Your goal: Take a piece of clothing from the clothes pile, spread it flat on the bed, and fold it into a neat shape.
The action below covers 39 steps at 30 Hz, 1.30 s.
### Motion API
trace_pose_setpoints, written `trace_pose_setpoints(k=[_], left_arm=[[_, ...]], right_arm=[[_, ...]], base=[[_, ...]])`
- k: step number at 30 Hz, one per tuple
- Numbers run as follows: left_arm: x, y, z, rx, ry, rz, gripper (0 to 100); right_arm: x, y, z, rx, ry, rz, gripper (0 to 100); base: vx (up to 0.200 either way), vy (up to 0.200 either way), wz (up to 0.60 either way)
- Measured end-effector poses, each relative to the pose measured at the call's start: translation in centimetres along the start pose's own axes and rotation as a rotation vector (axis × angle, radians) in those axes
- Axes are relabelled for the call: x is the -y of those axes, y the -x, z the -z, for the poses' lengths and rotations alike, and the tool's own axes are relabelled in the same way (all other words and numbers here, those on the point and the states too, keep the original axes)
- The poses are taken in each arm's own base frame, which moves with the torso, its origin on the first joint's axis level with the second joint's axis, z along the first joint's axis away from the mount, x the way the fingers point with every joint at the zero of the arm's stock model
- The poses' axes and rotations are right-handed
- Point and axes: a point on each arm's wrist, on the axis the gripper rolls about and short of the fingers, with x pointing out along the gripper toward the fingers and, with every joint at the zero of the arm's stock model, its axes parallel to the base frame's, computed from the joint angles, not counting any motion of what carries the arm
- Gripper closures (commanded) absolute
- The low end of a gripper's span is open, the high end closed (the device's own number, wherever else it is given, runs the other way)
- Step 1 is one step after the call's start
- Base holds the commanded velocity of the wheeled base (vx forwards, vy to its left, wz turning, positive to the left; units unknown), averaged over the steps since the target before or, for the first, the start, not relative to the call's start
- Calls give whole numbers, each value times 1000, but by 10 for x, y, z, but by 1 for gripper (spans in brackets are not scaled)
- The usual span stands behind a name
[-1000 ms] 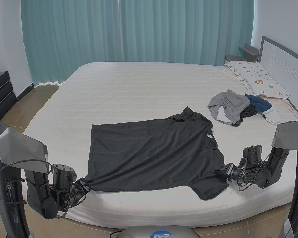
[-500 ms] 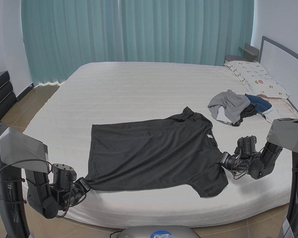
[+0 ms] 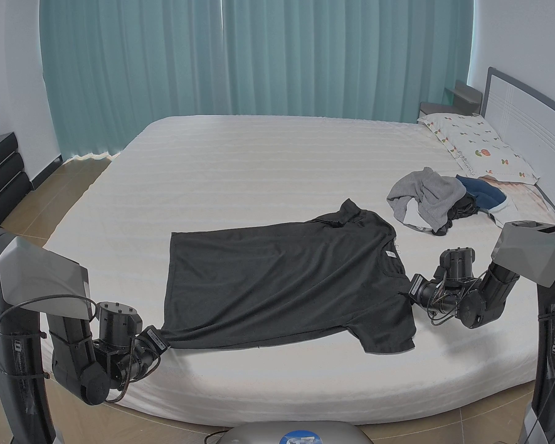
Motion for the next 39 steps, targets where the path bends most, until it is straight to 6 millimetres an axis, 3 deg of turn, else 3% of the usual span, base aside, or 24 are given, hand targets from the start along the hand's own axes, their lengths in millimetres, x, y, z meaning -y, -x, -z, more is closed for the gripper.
trace_pose_setpoints(k=[5,16,22,27,36,37,39], left_arm=[[-1,-1,1,-3,-1,-4,100],[-3,-2,2,-10,-1,-11,100],[-3,-2,3,-13,-2,-13,100],[-3,-2,3,-14,-3,-14,100],[-4,-2,4,-18,-3,-19,100],[-5,-2,3,-18,-3,-20,100],[-5,-3,4,-18,-2,-20,100]], right_arm=[[2,7,-1,32,9,-27,0],[19,58,11,-89,-3,-50,0],[21,75,15,-108,10,-38,0],[21,78,25,-141,14,-31,0],[15,63,39,-183,45,-39,0],[14,61,41,-188,52,-41,100],[13,60,43,-194,65,-43,100]], base=[[0,0,0],[0,0,0],[0,0,0],[0,0,0],[0,0,0],[0,0,0],[0,0,0]])
